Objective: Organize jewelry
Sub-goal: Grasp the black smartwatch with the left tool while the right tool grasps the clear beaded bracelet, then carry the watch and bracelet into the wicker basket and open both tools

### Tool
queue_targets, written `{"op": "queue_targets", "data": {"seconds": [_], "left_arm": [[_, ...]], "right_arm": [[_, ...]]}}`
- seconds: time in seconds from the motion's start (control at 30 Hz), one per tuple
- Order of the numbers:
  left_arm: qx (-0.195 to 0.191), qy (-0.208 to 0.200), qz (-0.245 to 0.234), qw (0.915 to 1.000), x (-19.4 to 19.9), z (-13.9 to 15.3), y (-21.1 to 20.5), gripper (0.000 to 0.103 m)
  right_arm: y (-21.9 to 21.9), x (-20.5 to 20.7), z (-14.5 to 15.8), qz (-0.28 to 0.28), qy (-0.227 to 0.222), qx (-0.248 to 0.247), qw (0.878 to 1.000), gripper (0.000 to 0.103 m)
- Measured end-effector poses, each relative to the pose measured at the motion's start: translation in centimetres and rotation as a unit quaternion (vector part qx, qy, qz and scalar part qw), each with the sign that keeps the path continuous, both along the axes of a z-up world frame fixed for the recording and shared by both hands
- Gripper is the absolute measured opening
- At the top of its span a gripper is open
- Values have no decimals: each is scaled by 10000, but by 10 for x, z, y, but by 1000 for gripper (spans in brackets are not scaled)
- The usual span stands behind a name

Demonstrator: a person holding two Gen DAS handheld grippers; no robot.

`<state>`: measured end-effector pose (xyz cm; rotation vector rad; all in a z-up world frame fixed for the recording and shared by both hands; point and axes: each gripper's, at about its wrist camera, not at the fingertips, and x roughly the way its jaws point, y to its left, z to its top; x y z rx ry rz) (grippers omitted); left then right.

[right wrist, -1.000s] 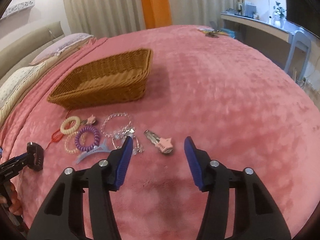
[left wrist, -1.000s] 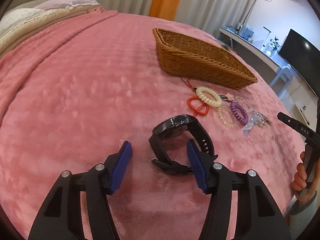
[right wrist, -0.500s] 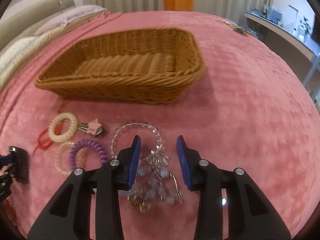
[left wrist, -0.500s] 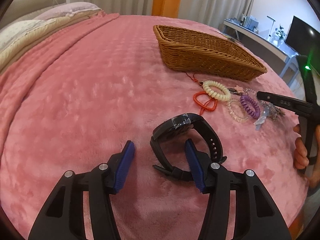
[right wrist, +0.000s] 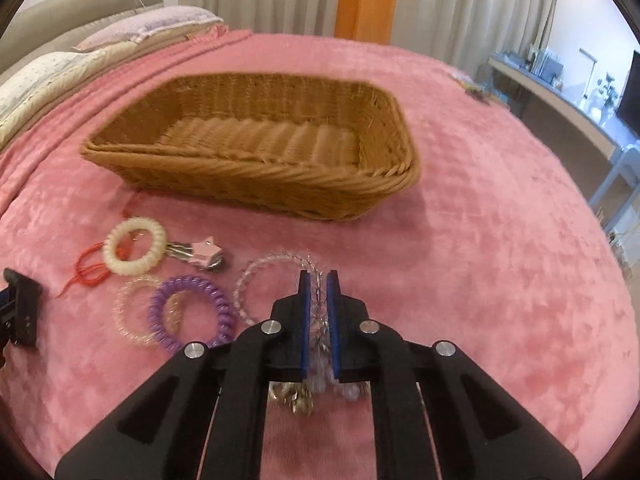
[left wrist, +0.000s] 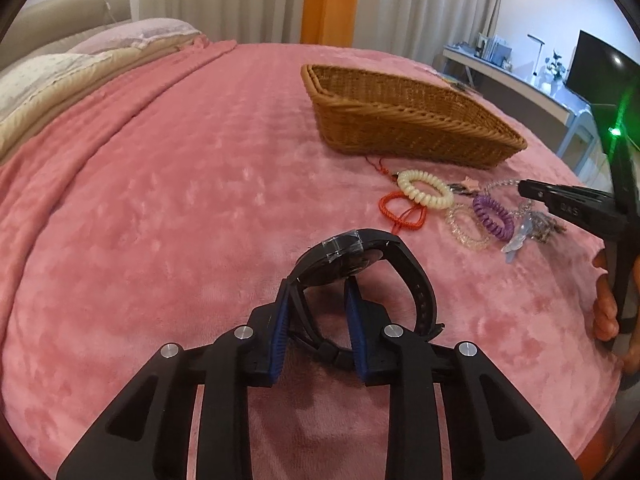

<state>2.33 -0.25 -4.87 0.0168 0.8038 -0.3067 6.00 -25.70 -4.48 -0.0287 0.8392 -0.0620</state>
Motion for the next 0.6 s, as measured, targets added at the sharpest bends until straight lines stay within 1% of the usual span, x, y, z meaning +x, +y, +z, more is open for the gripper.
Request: {"op": "queue_targets", "data": {"seconds": [0.07,0.17,0.27,0.37,0.43,0.5,0.6], "left_arm": [[-10,-139,-20,9999,-4,4,0,24],[2,-405,-67,9992,-12,14,-2,24],[-76,-594,-102,9982,-19,26,-3,24],[-147,-724,-146,9972,-21,41,-3,24],[-130,-835,-193,9962,-19,56,-5,24],[-191,-885,-243,9956,-13,70,-7,24],[-196,-1114,-337,9930,5,103,-17,24]], "right_arm": [[0,-11,12,11,-143,-13,9999,6],[3,-25,29,-7,-350,-230,9991,6],[5,-36,48,-2,-527,-323,9981,6],[5,-48,79,32,-794,-348,9962,6],[4,-48,99,15,-941,-369,9949,6],[2,-43,121,5,-1090,-319,9935,6],[2,-27,147,-3,-1273,-302,9914,6]]}}
